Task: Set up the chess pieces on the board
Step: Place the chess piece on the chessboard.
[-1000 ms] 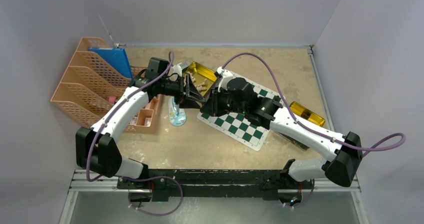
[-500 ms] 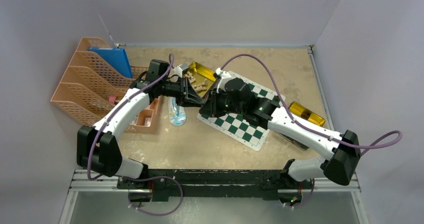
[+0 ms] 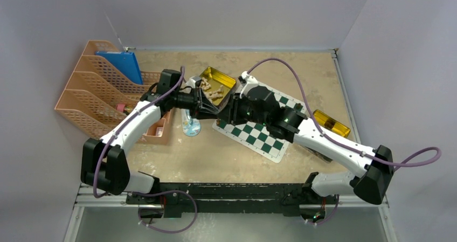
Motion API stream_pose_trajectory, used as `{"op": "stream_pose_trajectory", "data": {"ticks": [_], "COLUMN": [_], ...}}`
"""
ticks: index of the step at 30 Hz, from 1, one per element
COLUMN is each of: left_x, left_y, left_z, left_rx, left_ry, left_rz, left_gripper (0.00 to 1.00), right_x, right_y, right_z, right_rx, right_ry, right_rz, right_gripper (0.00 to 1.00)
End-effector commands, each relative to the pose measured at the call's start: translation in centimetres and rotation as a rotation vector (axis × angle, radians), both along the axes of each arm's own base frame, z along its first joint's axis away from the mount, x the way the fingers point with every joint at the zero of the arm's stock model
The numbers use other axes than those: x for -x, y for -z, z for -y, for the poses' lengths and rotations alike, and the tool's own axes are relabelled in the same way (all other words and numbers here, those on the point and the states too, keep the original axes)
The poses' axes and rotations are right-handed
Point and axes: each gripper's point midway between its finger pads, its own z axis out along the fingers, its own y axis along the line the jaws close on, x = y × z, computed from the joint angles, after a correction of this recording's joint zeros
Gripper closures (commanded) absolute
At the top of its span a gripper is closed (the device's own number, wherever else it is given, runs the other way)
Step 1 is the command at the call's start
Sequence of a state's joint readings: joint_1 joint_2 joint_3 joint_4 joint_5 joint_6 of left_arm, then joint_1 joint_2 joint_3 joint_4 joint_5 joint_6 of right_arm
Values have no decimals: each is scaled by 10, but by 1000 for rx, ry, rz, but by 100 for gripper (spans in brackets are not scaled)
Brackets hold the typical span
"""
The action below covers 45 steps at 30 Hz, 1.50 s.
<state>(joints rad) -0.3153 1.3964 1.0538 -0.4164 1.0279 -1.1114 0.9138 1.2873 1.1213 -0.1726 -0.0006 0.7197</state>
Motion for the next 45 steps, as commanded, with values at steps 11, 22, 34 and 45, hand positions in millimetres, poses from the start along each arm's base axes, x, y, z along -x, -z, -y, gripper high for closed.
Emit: {"op": "stream_pose_trajectory", "data": {"ticks": [11, 22, 34, 45], "left_x": [-1, 6, 9, 12], "left_y": [-33, -27, -36, -42], "left_z": [-8, -16, -16, -16], "left_rx": [9, -74, -54, -29], "left_ry": [-262, -372, -380, -371], "left_rz": [-356, -614, -631, -634], "left_gripper": [100, 100, 100, 100], "right_x": [-18, 26, 47, 42], "right_y": [-125, -118, -96, -73], "right_z": [36, 21, -5, -17], "right_rx": [-125, 236, 326, 413], "right_ry": [35, -367, -565, -623], "right_rz": [636, 1198, 1374, 1373], "right_gripper": [59, 52, 55, 60]}}
